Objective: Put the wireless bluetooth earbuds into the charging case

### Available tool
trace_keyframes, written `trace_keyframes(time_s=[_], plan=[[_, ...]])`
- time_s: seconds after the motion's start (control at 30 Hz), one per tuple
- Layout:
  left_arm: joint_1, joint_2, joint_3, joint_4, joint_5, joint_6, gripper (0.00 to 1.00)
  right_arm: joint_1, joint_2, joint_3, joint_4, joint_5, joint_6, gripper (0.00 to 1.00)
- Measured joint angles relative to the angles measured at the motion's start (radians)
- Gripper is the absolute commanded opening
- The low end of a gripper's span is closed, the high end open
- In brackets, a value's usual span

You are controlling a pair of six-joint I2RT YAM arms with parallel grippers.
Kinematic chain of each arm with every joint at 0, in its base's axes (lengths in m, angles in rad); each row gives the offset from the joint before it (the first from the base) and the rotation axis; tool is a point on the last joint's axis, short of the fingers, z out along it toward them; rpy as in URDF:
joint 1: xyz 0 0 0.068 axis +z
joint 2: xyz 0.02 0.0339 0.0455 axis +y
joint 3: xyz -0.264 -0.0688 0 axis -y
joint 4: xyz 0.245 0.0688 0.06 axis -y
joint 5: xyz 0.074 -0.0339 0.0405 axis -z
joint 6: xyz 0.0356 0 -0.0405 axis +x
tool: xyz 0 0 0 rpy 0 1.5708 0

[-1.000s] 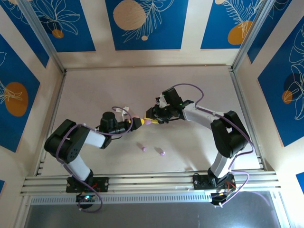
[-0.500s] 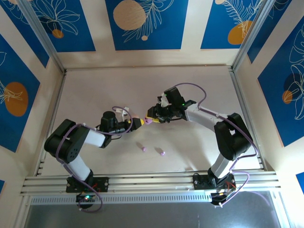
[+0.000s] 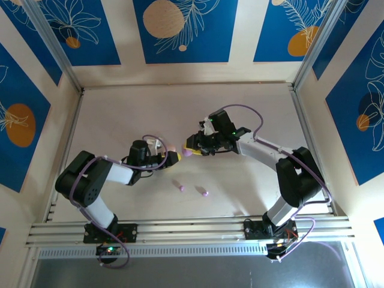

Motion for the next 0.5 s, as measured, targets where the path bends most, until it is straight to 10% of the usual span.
trace_keyframes(time_s=[0.5], plan=[[0.0,-0.013,-0.066,0.346,0.079,-0.098,0.84,-0.005,0.007,-0.037,0.012,0.0,-0.003,0.32]])
